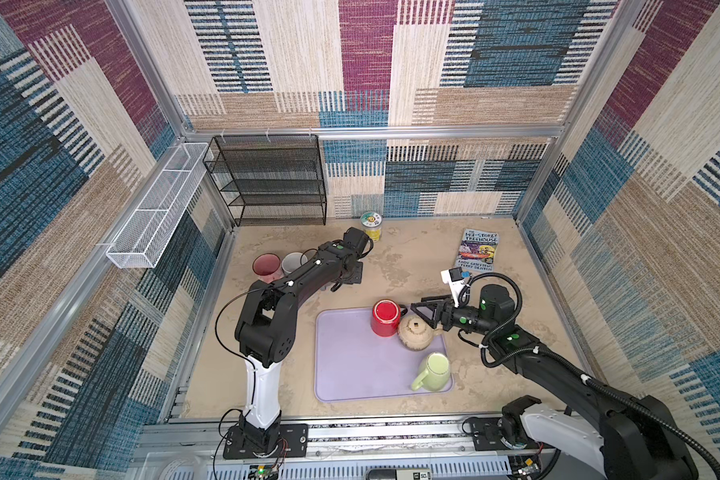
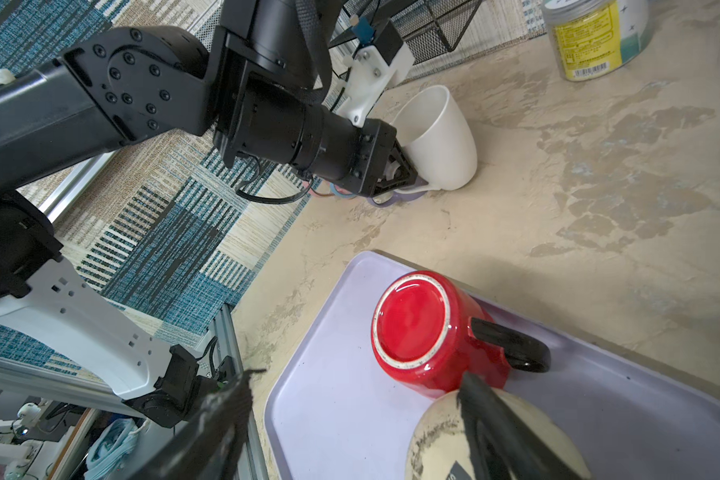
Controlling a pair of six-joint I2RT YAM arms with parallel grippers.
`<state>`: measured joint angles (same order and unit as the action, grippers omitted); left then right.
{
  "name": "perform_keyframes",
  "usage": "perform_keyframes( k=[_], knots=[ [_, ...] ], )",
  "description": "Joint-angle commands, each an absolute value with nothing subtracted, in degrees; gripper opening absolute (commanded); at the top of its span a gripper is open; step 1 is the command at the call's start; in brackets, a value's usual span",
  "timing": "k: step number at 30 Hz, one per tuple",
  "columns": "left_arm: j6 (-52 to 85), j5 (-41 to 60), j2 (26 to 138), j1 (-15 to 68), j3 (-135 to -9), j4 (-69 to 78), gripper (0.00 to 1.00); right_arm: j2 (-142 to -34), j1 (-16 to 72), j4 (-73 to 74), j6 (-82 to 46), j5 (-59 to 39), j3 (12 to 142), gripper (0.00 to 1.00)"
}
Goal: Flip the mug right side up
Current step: 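Lower the white mug upright beside the lavender mug with the left gripper, then open and raise the left gripper while the right gripper reaches toward the red mug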
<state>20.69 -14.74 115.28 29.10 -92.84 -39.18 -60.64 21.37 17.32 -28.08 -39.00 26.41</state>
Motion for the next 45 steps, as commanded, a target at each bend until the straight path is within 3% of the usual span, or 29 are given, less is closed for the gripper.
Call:
perform_keyframes(
  k=[1,16,24,36,41,43,45],
  knots=[
    [21.8,-14.9,115.8,28.9,-93.7,-38.2,0.00,-60.9,21.4,19.8,-28.5,-39.8,26.4,0.81],
    [22.1,-14.8,117.5,28.6,-94.3,-38.6,0.00,-61.3,21.4,19.8,-28.4,-39.8,26.5,0.81],
    [22.4,-13.6,117.4,28.7,-94.4,-39.2,0.24,-60.8,21.4,18.7,-27.9,-39.2,26.8,0.81],
    [22.9,-11.5,113.4,28.8,-92.8,-39.3,0.45,-58.8,21.4,13.3,-25.4,-37.0,29.1,0.82],
    [22.9,-10.6,109.2,29.8,-92.2,-39.2,0.60,-57.2,21.4,10.1,-24.7,-35.5,30.6,0.82],
    [22.9,-10.5,107.1,30.2,-91.5,-38.9,0.75,-56.8,21.5,8.7,-24.3,-35.3,31.3,0.82],
    [22.6,-10.2,104.9,30.5,-90.6,-38.2,0.81,-56.3,21.4,6.7,-23.5,-34.7,32.4,0.82]
  ],
)
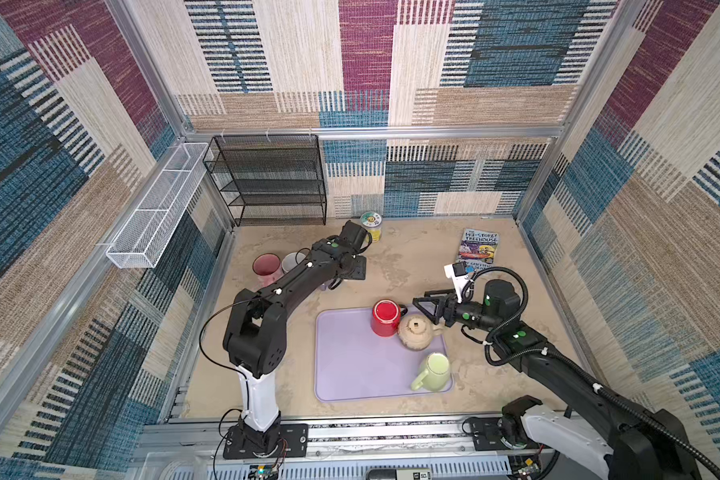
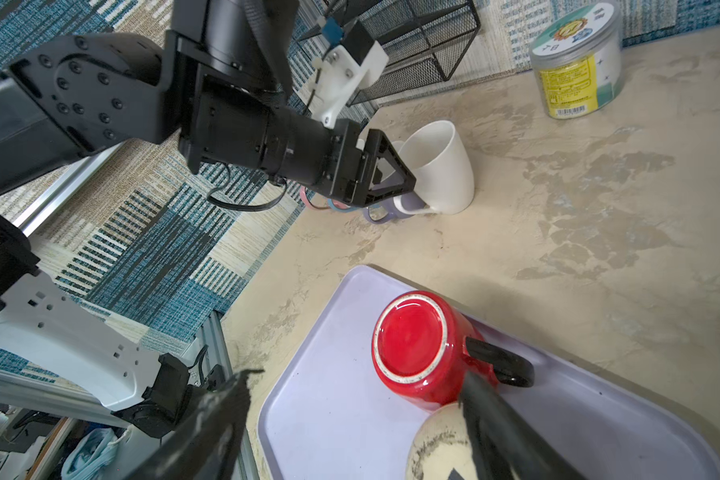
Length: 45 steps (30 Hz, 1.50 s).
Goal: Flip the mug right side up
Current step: 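Open and raise the left gripper while the right gripper reaches toward the red mug, then move the right gripper over the upside-down red mug on the tray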
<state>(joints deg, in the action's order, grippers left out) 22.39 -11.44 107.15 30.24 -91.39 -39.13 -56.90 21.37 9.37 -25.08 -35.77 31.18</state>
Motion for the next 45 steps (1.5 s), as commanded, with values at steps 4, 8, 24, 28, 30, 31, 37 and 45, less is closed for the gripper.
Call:
perform_keyframes(
  k=[4,8,24,28,30,31,37,45],
  knots=[
    [22.7,-9.0,101.0,30.7,-89.6,-38.2,0.83,-54.8,21.5,0.4,-21.5,-33.0,36.0,0.81],
    [23.1,-7.8,95.7,31.3,-87.4,-38.1,0.88,-53.0,21.8,-5.4,-21.0,-31.0,39.5,0.82],
    [24.3,-3.2,62.4,32.2,-65.9,-38.4,1.00,-58.3,28.6,-28.8,-16.6,-18.5,50.8,0.78],
    [23.8,-3.6,54.7,32.2,-60.7,-40.7,1.00,-62.1,30.4,-30.4,-16.2,-15.3,51.4,0.67],
    [23.6,-3.8,52.2,32.1,-59.0,-42.1,0.99,-64.2,31.7,-30.8,-16.1,-13.3,52.0,0.58],
    [23.5,-3.9,51.0,32.2,-58.4,-42.7,1.00,-65.4,32.3,-30.9,-16.1,-12.1,52.4,0.53],
    [21.7,-4.2,47.5,32.1,-56.1,-44.5,1.00,-72.1,34.9,-31.0,-15.7,-6.2,55.2,0.34],
    [21.3,-4.2,46.4,32.1,-52.6,-43.3,0.99,-79.7,35.2,-30.9,-14.8,-1.5,58.9,0.15]
  ],
)
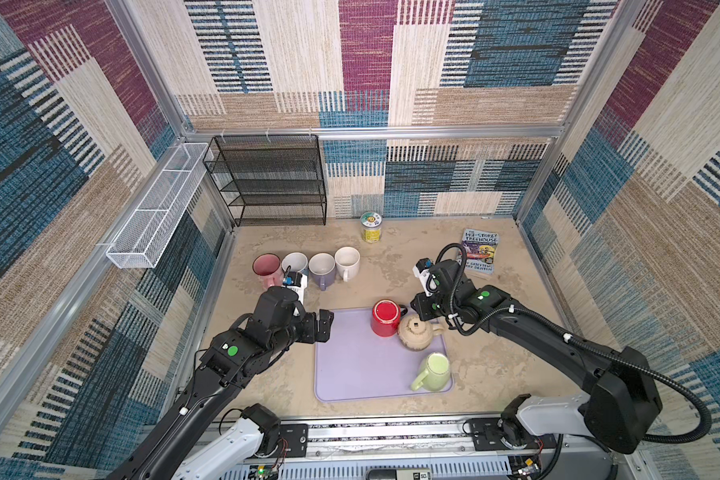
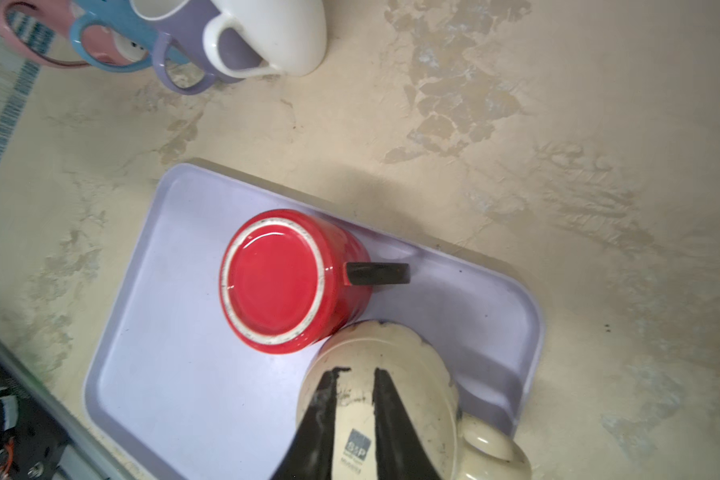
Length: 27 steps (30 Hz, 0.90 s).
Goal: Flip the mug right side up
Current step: 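Move the right gripper over the upside-down red mug on the tray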
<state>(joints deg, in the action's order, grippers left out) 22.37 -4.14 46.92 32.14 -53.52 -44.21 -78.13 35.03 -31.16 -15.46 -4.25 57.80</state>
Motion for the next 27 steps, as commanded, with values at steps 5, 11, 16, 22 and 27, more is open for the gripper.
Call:
perform_keyframes(
  k=[5,11,16,22,27],
  knots=[
    [21.5,-3.4,45.3,32.1,-50.7,-42.5,1.00,-83.6,35.2,-30.4,-14.5,-1.9,60.4,0.09],
    [21.0,-4.9,44.1,31.9,-50.7,-42.5,1.00,-88.0,36.2,-29.8,-14.6,-1.9,61.8,0.07],
    [20.7,-4.8,43.5,31.6,-50.5,-42.5,1.00,-91.1,37.8,-29.5,-14.8,-1.8,63.2,0.06],
    [20.7,-4.7,43.2,31.2,-50.4,-42.6,1.00,-93.1,40.2,-29.5,-14.9,-2.1,64.9,0.13],
    [20.7,-4.6,42.9,31.0,-50.2,-42.5,1.00,-94.6,43.0,-29.6,-15.4,-1.6,65.9,0.37]
  ],
)
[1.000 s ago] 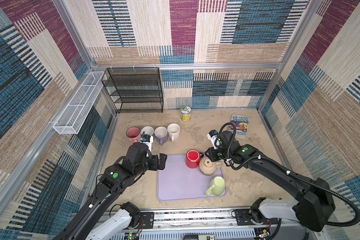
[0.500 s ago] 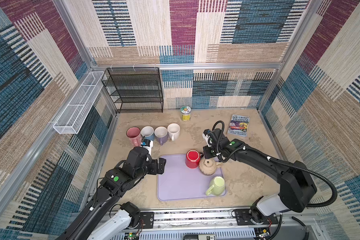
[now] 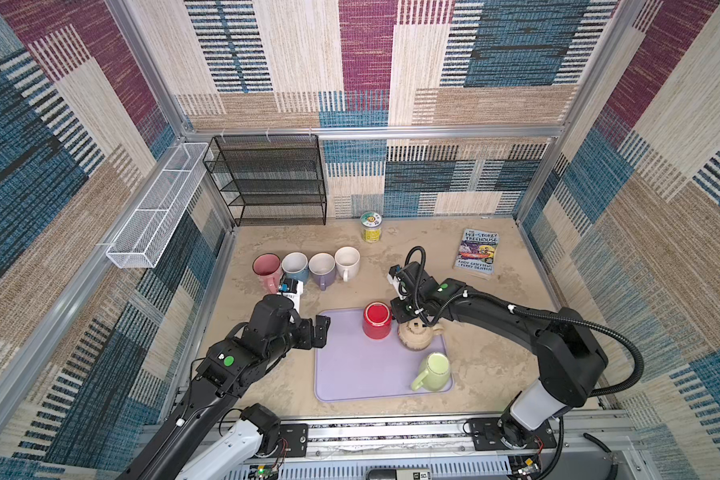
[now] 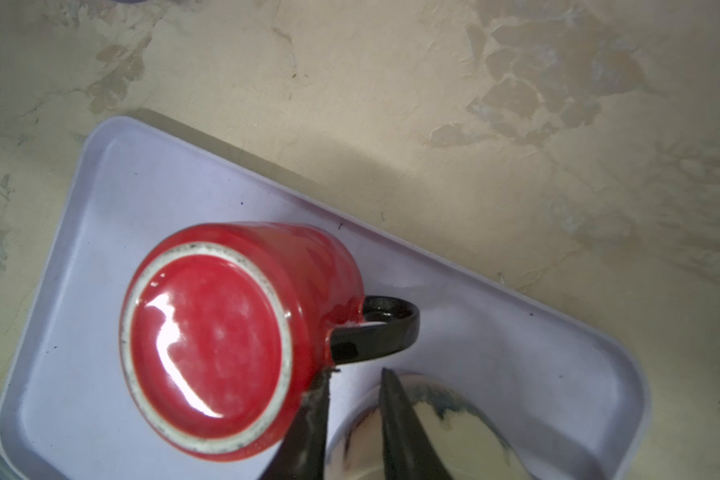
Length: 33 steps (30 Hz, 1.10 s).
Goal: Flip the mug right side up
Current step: 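Move the right gripper over the upside-down red mug on the tray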
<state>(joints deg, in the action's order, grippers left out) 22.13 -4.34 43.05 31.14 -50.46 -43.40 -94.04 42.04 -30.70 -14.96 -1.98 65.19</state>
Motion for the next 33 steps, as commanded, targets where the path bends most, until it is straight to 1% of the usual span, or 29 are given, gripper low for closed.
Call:
perform_keyframes(
  k=[1,10,12,16,22,25,33],
  knots=[
    [20.7,-4.6,42.8,31.0,-50.3,-42.5,1.00,-95.0,43.5,-29.7,-15.6,-1.5,66.1,0.42],
    [20.8,-4.7,42.6,30.8,-50.1,-42.5,1.00,-96.2,46.6,-29.8,-15.6,-1.8,67.2,0.63],
    [20.8,-4.8,42.6,30.8,-50.1,-42.5,1.00,-95.9,46.9,-29.5,-14.7,-2.7,67.1,0.66],
    [20.8,-4.9,42.6,30.8,-50.1,-42.5,1.00,-95.6,47.3,-28.8,-12.7,-5.4,66.3,0.66],
    [20.8,-5.0,42.8,30.6,-50.0,-42.5,1.00,-96.2,48.3,-29.1,-10.7,-5.9,65.1,0.61],
    [20.8,-4.9,42.9,30.5,-50.0,-42.5,1.00,-95.8,48.9,-28.5,-9.3,-6.4,64.4,0.60],
    [20.8,-4.6,43.6,30.2,-50.0,-42.4,1.00,-94.0,49.8,-26.5,-4.9,-6.1,63.1,0.66]
  ],
)
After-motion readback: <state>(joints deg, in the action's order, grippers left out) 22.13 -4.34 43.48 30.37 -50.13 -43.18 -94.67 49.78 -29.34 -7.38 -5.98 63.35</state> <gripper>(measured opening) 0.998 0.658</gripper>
